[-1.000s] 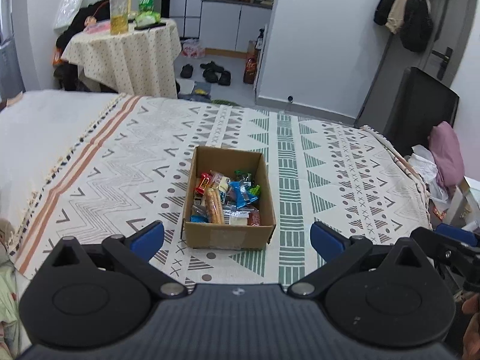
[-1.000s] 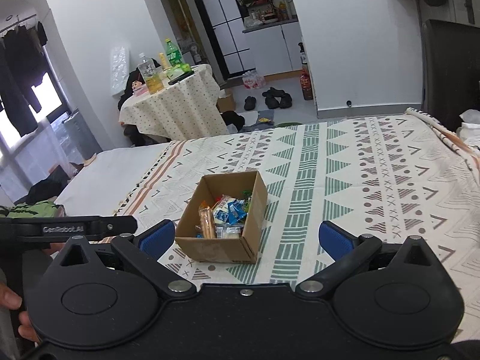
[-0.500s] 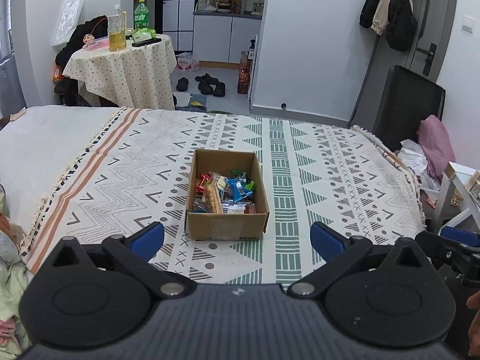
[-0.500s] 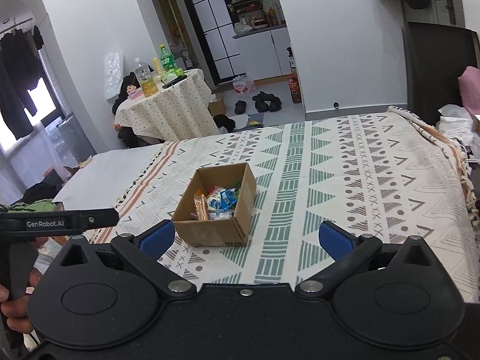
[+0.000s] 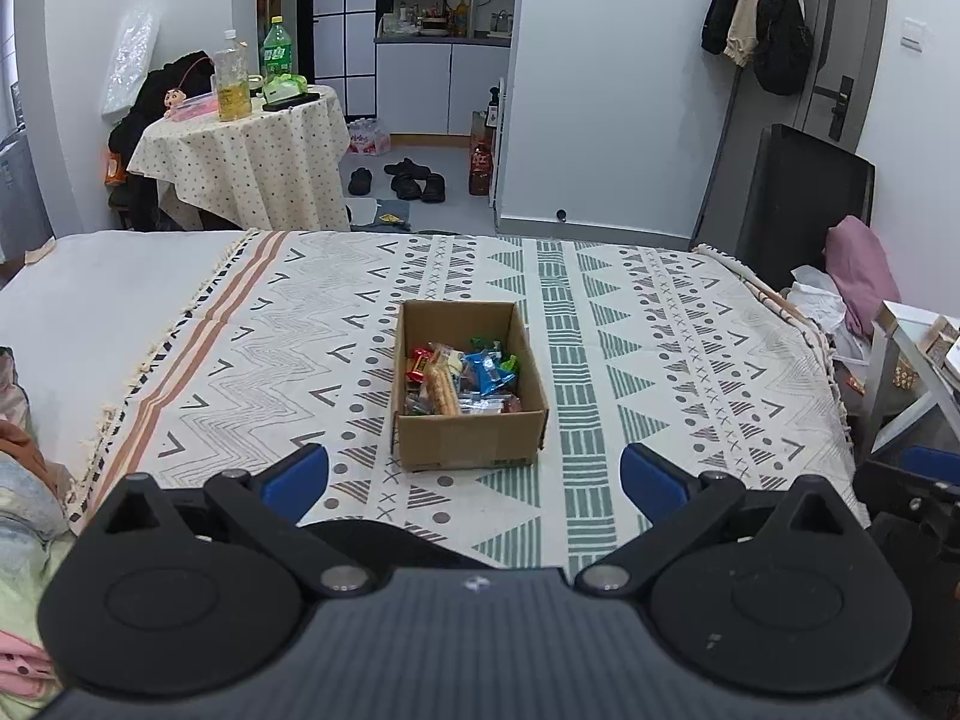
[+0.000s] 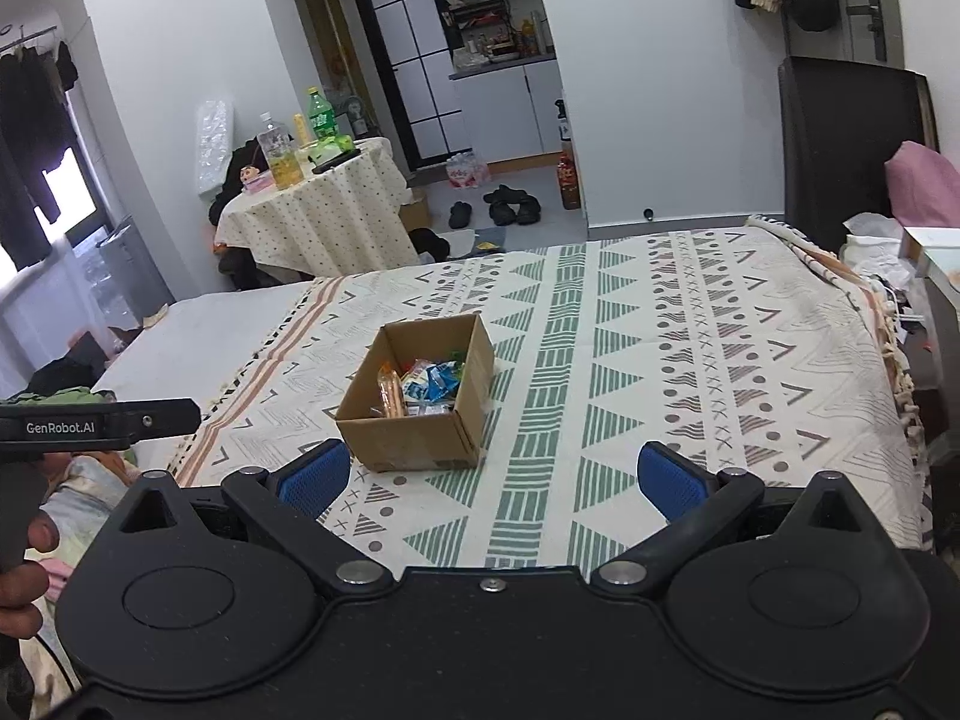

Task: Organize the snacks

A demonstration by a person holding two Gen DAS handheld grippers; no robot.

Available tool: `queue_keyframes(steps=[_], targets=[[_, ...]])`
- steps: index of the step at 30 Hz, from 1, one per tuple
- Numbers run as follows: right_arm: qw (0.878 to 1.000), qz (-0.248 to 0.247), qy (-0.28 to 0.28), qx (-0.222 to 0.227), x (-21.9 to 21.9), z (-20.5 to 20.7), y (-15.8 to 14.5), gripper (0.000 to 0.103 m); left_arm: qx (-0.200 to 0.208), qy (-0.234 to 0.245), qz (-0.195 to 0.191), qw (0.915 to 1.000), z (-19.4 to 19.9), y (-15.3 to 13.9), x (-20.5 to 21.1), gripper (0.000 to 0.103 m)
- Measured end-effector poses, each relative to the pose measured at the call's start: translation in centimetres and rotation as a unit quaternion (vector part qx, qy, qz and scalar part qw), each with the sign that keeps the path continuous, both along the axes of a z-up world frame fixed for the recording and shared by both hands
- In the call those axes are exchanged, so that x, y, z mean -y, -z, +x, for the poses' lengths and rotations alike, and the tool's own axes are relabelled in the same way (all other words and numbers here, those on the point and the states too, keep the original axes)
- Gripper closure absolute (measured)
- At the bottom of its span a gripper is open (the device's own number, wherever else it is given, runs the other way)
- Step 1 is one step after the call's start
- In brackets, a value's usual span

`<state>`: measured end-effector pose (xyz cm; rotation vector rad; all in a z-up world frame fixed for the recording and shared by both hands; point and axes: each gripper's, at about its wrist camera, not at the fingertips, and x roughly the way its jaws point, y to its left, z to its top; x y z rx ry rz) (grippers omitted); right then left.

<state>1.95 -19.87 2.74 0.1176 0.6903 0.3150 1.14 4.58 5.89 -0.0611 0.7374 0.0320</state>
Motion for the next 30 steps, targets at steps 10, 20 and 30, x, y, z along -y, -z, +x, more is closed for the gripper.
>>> queue_keyframes(steps=[10, 20, 30], targets=[[1.0, -0.007, 0.001, 0.006, -0.2, -0.7, 0.1, 0.0, -0.004, 0.005, 0.007, 1.0, -1.0, 0.5, -0.5, 0.0], [1.0, -0.01, -0.007, 0.005, -0.9, -1.0, 0.2, 0.0, -0.006, -0.006, 0.006, 0.9999, -0.9, 0.5, -1.4, 0.0], [1.0, -0.011, -0.008, 0.005, -0.9, -0.9, 0.1, 0.0, -0.006, -0.004, 0.005, 1.0, -0.8, 0.4, -1.3, 0.0]])
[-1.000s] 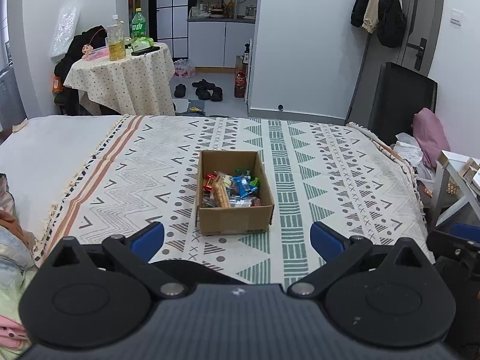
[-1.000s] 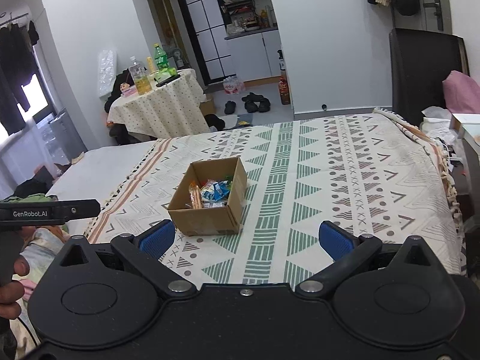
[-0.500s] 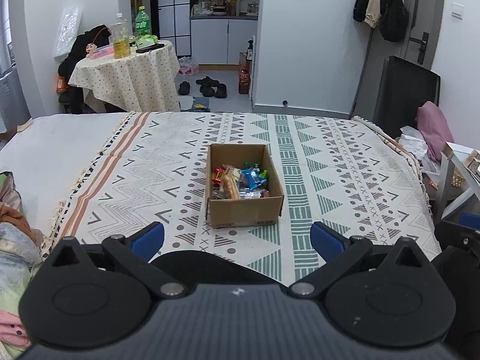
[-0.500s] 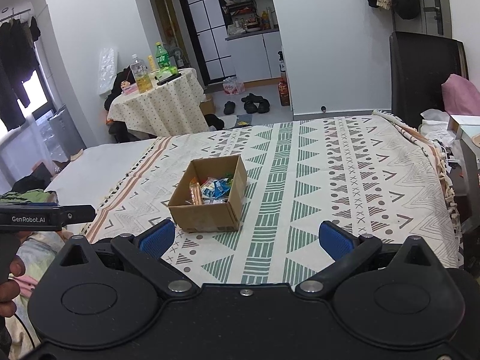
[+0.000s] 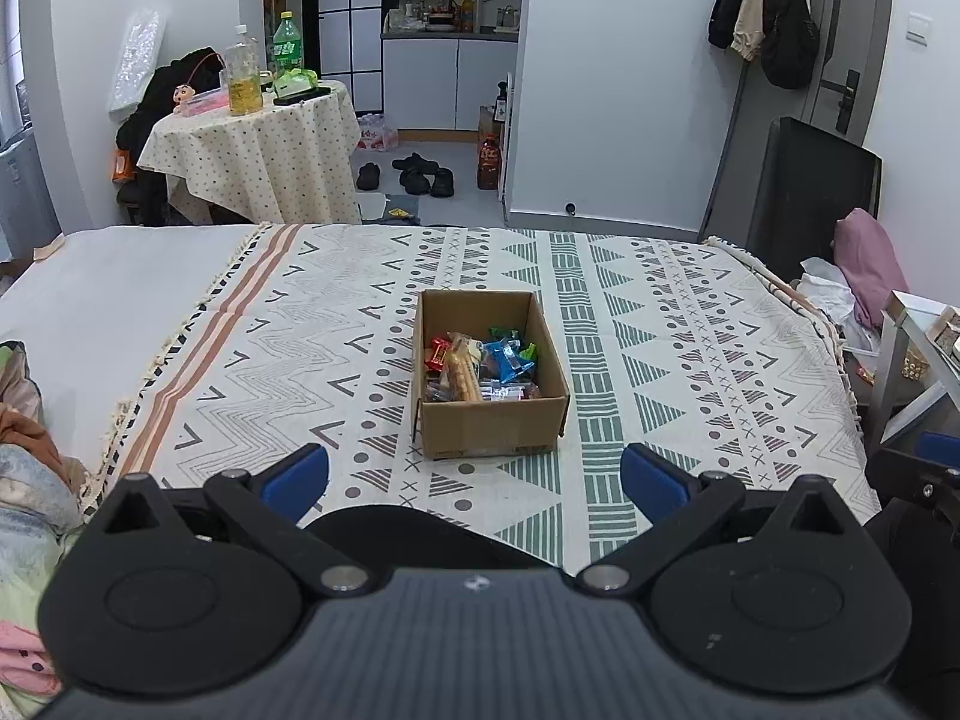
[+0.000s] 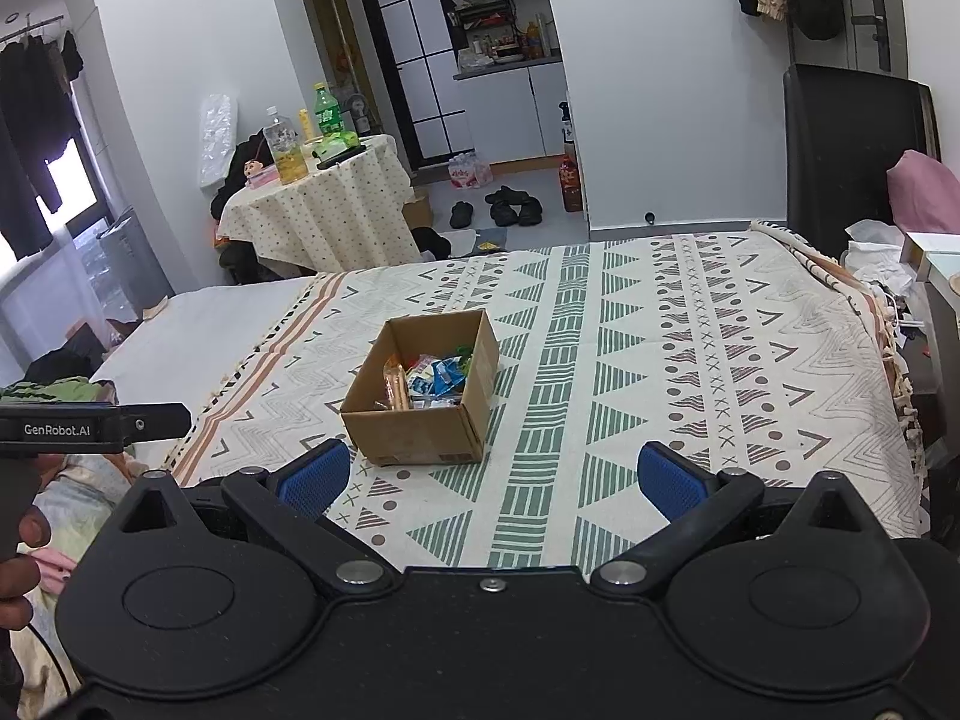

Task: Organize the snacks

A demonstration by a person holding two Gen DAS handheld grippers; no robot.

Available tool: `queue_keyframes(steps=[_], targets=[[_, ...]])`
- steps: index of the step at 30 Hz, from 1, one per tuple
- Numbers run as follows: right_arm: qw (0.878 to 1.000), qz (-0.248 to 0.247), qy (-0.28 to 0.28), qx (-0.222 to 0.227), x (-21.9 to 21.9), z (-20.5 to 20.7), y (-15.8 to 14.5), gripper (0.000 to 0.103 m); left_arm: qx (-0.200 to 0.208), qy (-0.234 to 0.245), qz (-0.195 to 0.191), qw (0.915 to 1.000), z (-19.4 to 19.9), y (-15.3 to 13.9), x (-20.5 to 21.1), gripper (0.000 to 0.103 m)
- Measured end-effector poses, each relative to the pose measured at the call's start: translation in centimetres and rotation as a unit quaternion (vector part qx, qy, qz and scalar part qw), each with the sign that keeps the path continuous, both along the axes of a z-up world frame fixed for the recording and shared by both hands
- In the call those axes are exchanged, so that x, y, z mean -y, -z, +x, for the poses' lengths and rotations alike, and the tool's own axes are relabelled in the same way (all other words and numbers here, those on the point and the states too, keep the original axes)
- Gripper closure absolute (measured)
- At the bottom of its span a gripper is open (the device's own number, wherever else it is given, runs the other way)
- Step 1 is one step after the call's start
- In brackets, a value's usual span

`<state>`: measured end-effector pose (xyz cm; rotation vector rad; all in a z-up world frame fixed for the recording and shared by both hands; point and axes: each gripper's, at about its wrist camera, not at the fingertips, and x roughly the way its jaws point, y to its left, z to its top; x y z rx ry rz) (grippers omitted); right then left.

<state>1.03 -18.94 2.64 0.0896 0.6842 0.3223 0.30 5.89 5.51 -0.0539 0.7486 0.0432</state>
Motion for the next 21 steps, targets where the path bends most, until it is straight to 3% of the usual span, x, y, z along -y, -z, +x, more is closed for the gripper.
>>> queue_keyframes(steps=[21], targets=[[1.0, -0.001, 0.001, 0.005, -0.13, 0.07, -0.55, 0.0, 0.002, 0.009, 0.002, 1.0, -0.06, -0.48, 0.64, 0.0]])
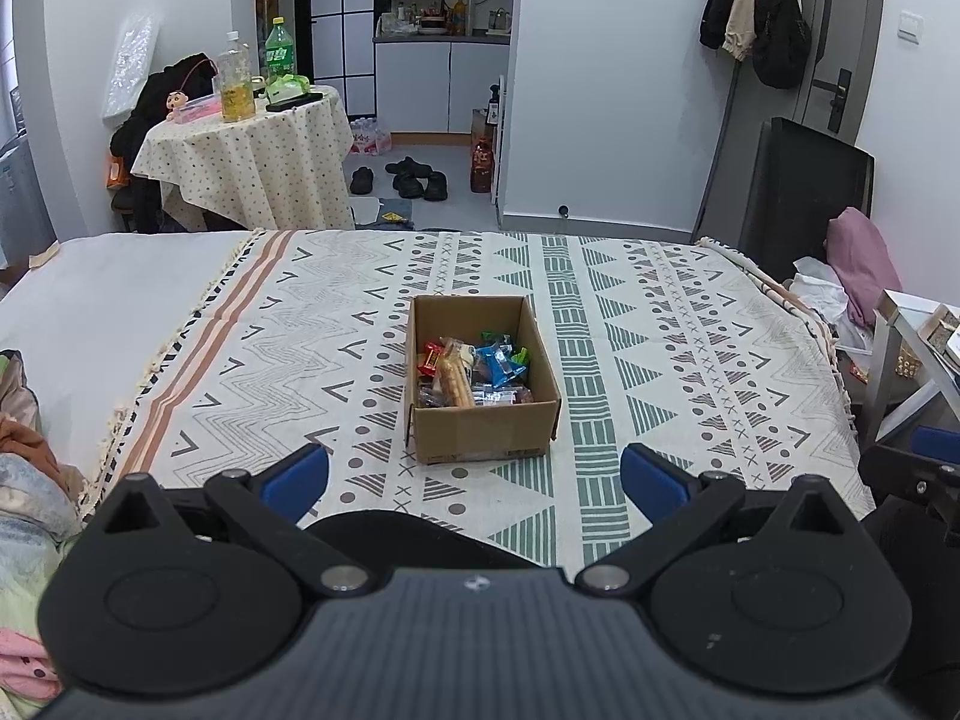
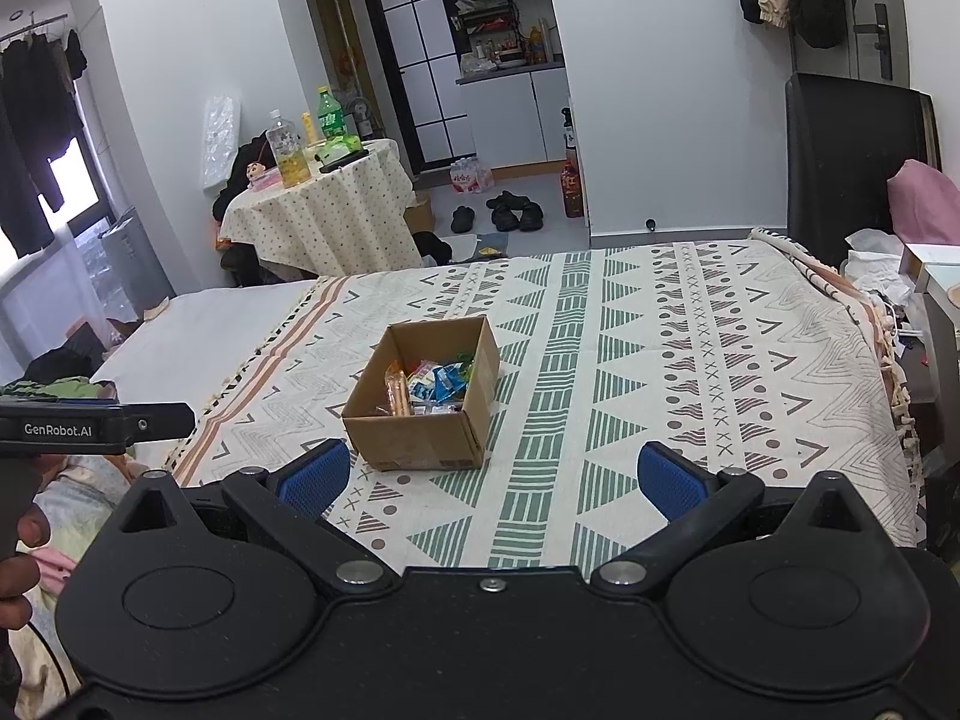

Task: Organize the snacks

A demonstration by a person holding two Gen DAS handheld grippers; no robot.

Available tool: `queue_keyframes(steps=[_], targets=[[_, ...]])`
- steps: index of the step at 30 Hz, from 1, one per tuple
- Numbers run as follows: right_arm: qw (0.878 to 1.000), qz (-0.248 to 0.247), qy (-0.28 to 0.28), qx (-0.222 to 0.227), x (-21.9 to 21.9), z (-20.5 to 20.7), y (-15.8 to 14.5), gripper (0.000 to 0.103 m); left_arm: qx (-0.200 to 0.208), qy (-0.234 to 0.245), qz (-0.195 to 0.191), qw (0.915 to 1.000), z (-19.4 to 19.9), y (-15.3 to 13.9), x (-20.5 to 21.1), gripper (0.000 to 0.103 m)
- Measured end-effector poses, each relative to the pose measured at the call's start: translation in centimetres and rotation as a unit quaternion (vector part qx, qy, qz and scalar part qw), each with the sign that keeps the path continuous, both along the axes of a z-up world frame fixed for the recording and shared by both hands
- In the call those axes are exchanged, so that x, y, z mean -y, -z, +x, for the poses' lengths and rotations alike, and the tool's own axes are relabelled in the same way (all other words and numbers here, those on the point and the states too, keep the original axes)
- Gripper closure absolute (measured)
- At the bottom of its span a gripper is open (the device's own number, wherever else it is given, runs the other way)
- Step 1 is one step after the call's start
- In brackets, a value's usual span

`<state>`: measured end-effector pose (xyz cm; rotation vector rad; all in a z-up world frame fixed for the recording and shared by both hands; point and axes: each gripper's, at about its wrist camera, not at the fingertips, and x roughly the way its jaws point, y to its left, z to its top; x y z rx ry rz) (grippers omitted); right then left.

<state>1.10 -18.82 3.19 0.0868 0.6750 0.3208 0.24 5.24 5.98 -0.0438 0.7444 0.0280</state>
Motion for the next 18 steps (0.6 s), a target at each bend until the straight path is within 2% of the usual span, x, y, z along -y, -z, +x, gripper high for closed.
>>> queue_keyframes(steps=[10, 18], targets=[[1.0, 0.014, 0.0, -0.003, 0.56, 0.04, -0.29, 0.0, 0.001, 0.004, 0.003, 1.0, 0.09, -0.05, 0.23, 0.0], [1.0, 0.008, 0.003, -0.003, 0.48, 0.13, -0.41, 0.0, 0.004, 0.009, 0.005, 0.9999, -0.02, -0.08, 0.55, 0.0]])
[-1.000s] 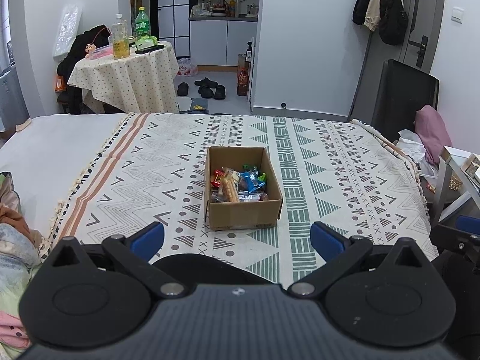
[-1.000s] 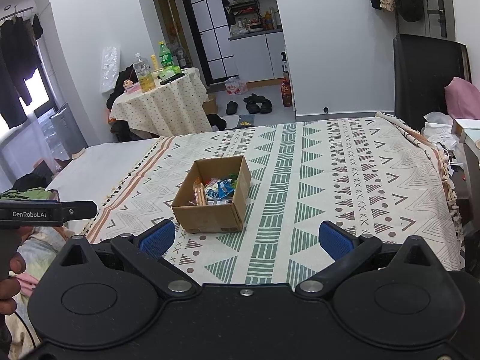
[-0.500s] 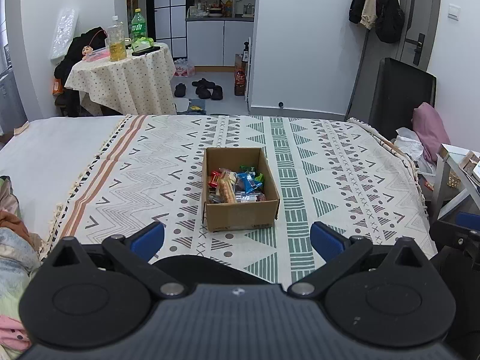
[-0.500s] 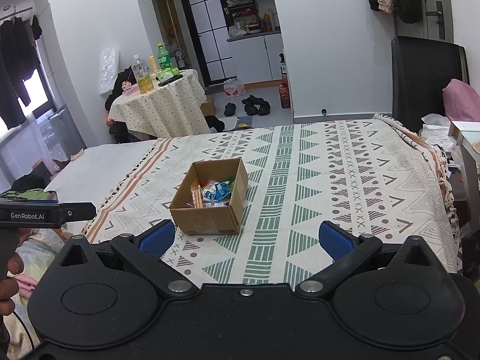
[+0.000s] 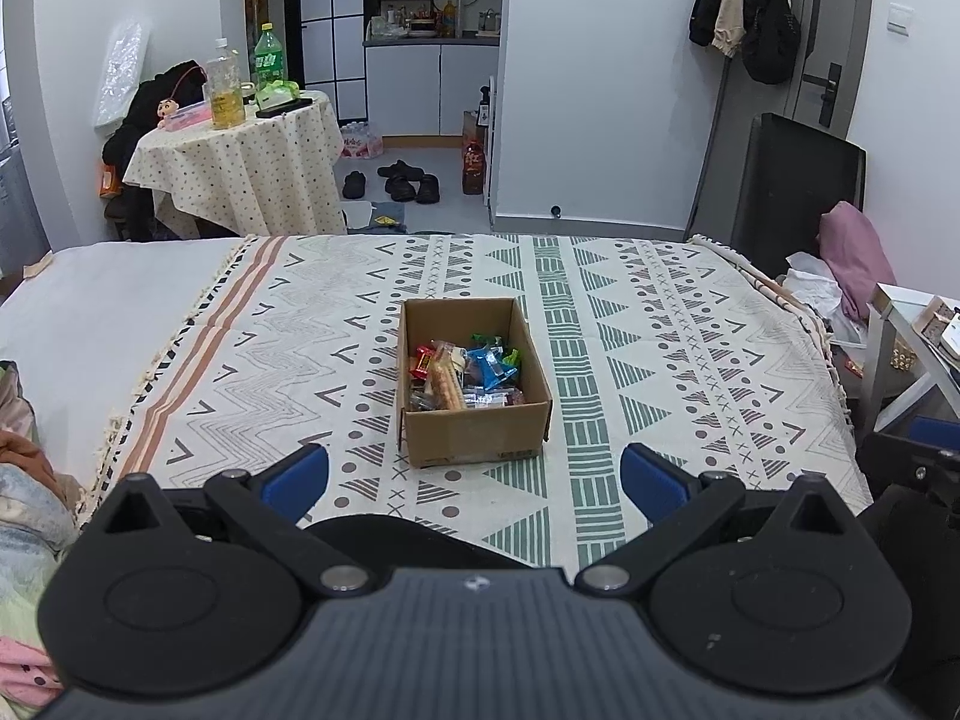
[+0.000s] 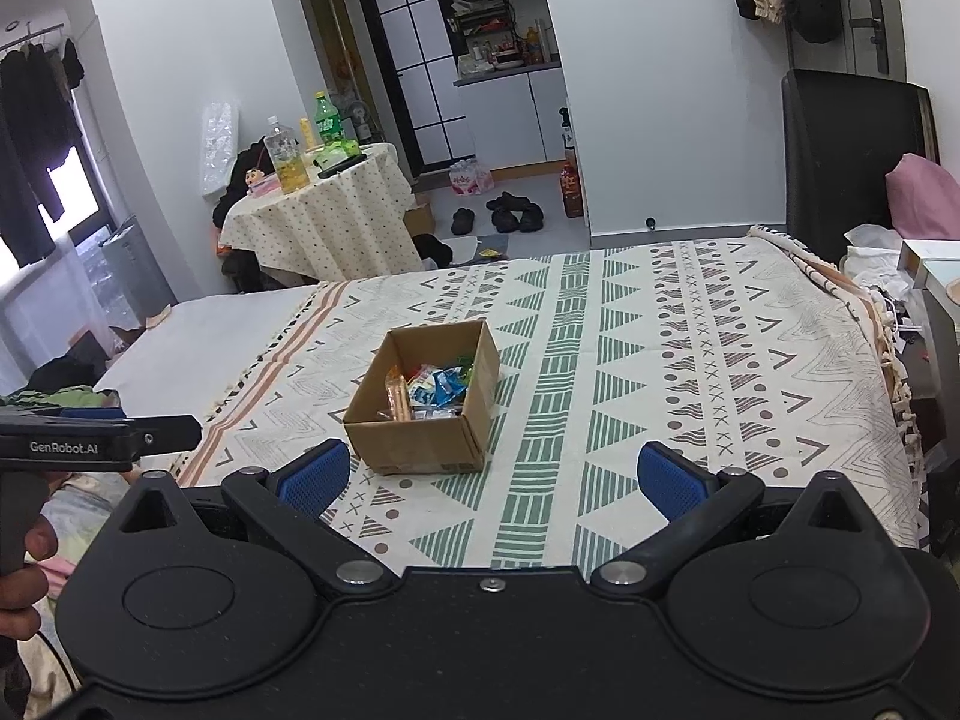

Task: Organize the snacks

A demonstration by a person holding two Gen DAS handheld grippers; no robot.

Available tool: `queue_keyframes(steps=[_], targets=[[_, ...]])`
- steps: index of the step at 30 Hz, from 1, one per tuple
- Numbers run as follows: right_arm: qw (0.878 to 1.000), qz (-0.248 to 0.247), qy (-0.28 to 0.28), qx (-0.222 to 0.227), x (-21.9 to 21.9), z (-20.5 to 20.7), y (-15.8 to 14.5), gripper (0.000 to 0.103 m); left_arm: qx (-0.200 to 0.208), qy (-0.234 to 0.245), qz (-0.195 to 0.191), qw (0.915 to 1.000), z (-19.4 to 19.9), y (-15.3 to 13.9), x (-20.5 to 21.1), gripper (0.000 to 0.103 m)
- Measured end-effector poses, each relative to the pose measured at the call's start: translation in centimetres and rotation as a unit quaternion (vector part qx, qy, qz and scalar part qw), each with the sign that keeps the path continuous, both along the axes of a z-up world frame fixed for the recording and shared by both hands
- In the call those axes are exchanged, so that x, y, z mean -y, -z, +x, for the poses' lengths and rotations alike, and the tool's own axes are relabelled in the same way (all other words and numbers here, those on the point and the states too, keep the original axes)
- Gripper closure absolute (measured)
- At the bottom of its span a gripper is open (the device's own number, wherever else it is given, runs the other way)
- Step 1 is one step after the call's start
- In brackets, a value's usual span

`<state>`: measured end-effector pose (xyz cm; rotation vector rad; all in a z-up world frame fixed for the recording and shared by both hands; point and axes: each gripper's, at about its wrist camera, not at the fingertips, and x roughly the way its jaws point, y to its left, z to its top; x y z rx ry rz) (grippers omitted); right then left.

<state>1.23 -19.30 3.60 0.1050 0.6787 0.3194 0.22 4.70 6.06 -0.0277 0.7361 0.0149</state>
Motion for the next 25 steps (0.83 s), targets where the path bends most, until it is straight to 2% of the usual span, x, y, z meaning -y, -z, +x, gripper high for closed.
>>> queue_keyframes(steps=[25], targets=[[1.0, -0.006, -0.003, -0.011, -0.8, 0.2, 1.1, 0.0, -0.005, 0.011, -0.004, 0.9999, -0.1, 0.8, 0.2, 0.0]])
